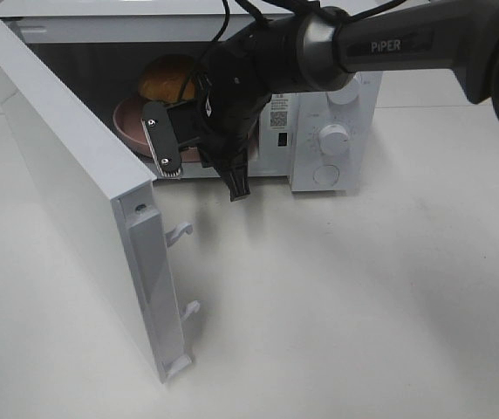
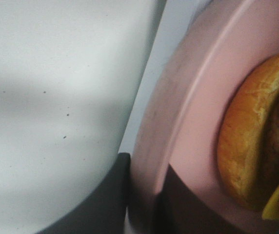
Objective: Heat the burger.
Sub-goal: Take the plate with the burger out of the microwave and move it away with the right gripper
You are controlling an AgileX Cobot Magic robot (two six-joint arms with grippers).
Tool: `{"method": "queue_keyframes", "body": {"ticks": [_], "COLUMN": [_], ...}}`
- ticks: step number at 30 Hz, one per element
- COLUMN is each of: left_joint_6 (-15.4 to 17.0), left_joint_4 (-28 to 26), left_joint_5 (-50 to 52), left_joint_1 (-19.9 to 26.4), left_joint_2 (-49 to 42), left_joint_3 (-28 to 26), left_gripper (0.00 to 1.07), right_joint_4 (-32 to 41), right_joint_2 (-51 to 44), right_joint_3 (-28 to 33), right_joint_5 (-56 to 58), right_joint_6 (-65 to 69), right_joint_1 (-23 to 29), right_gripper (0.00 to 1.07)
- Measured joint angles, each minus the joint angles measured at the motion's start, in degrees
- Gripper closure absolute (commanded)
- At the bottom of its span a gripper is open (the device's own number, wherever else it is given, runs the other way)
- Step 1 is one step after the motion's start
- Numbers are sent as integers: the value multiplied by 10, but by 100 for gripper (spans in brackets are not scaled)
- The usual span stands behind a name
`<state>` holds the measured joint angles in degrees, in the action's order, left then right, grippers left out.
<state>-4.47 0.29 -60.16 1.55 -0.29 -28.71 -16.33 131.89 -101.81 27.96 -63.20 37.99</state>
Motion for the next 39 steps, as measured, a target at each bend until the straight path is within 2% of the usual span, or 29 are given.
{"method": "queue_keyframes", "body": {"ticks": [6, 10, 16, 19, 21, 24, 26, 39], "left_joint_6": [0, 0, 0, 0, 0, 0, 0, -2], "left_joint_4": [0, 1, 1, 1, 1, 1, 1, 1], "left_joint_5": [0, 0, 0, 0, 0, 0, 0, 0], "left_joint_1": [0, 0, 0, 0, 0, 0, 0, 0], "left_joint_2": [0, 0, 0, 0, 0, 0, 0, 0], "left_joint_3": [0, 0, 0, 0, 0, 0, 0, 0], "left_gripper": [7, 7, 7, 7, 7, 7, 7, 7], "right_joint_4": [3, 45, 69, 72, 97, 103, 116, 120], "right_joint_2": [-23, -58, -93, -97, -118, -123, -151, -234], "right_joint_3": [37, 89, 148, 154, 191, 200, 237, 320], "right_joint_5": [-5, -22, -57, -60, -80, -87, -106, -116], "right_joint_6": [-49, -139, -199, -209, -246, -256, -283, -305], "right_joint_1": [1, -1, -7, -7, -10, -10, -11, -12], "right_gripper": [107, 107, 107, 107, 107, 107, 107, 107]}}
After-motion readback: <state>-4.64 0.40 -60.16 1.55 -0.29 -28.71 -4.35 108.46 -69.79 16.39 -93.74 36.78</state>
